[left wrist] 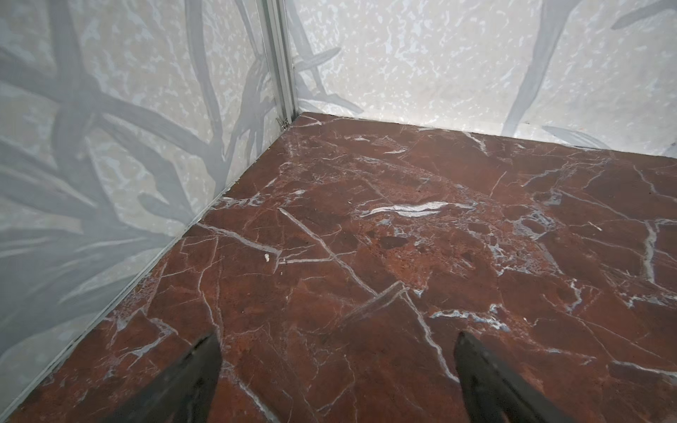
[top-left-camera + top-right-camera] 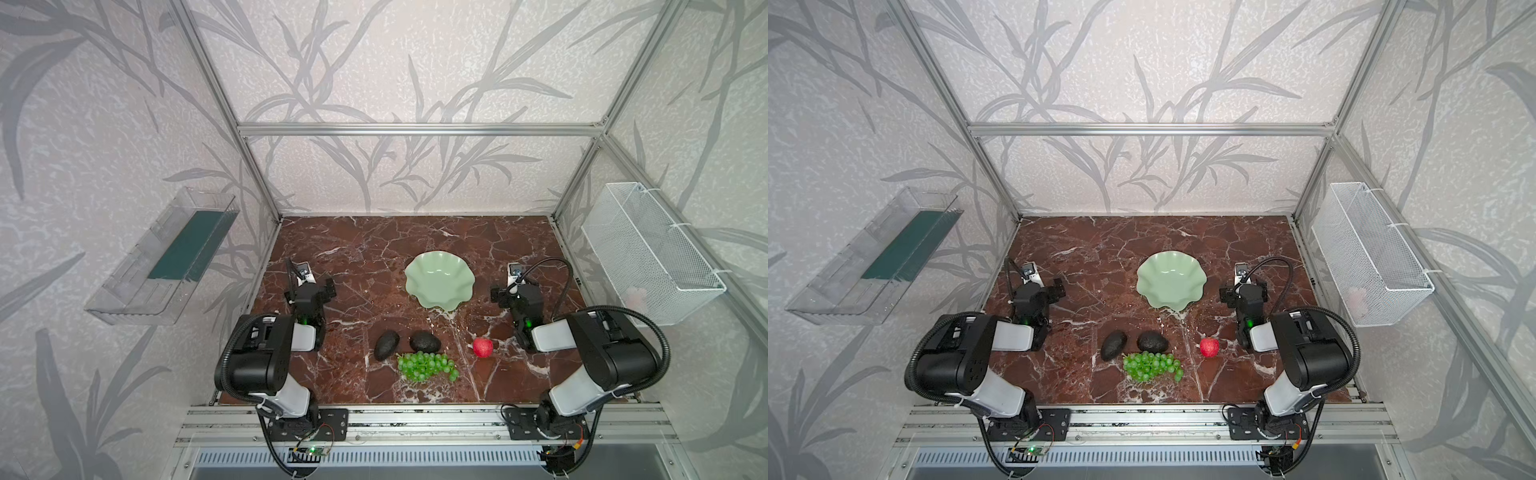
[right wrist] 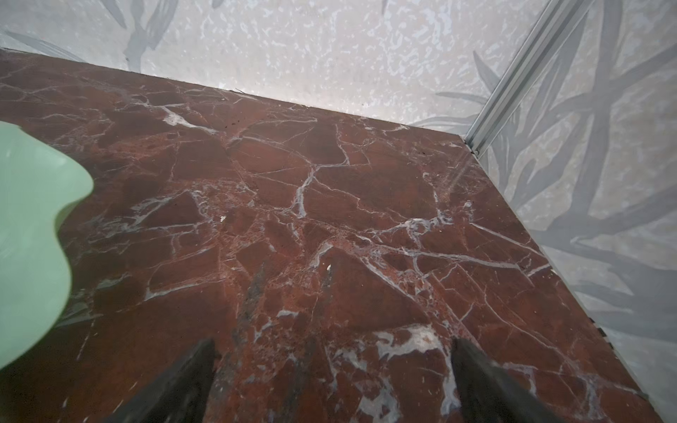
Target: Place and organize the fake fruits in the fruit bowl
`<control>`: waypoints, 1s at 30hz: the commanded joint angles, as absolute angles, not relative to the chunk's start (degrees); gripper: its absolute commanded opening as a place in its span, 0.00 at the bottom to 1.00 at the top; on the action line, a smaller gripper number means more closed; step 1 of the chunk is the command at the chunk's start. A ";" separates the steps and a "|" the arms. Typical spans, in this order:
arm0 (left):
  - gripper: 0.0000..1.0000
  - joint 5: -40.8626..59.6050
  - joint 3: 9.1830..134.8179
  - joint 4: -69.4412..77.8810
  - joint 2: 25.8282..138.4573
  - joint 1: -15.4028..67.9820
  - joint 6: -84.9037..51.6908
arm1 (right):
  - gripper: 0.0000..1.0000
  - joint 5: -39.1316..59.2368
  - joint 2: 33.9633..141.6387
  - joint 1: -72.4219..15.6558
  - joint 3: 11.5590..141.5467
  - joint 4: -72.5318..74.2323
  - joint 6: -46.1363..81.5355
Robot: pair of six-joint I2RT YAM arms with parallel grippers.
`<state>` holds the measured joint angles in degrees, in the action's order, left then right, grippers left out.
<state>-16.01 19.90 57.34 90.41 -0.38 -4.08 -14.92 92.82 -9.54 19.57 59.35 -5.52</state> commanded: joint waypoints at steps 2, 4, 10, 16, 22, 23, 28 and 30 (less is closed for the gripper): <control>0.99 -16.18 20.57 56.92 90.18 -0.36 -3.41 | 0.99 -14.23 91.45 -9.32 20.57 58.80 -4.43; 0.99 -16.19 20.52 56.87 90.13 -0.31 -3.40 | 0.99 -14.30 91.42 -9.29 20.57 58.81 -4.40; 0.99 -16.24 20.45 57.13 90.13 -0.27 -3.34 | 0.99 -14.33 91.47 -9.32 20.57 58.89 -4.44; 0.99 -16.19 20.30 57.39 90.09 -0.28 -3.33 | 0.99 -14.33 91.40 -9.32 20.57 58.89 -4.40; 0.99 -16.17 20.31 57.38 90.08 -0.28 -3.33 | 0.99 -14.40 91.49 -9.39 20.48 59.08 -4.49; 0.99 -16.17 20.34 57.38 90.02 -0.27 -3.33 | 0.99 -14.37 91.49 -9.32 20.48 59.06 -4.54; 0.99 -16.17 20.26 57.34 90.06 -0.30 -3.30 | 0.99 -14.41 91.49 -9.32 20.32 59.39 -4.70; 0.99 -16.17 20.25 57.38 90.04 -0.27 -3.34 | 0.99 -14.50 91.49 -9.49 20.27 59.63 -4.79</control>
<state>-16.01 19.90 57.32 90.41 -0.38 -4.08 -14.46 92.62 -9.43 19.66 58.37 -5.37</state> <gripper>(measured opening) 0.993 0.990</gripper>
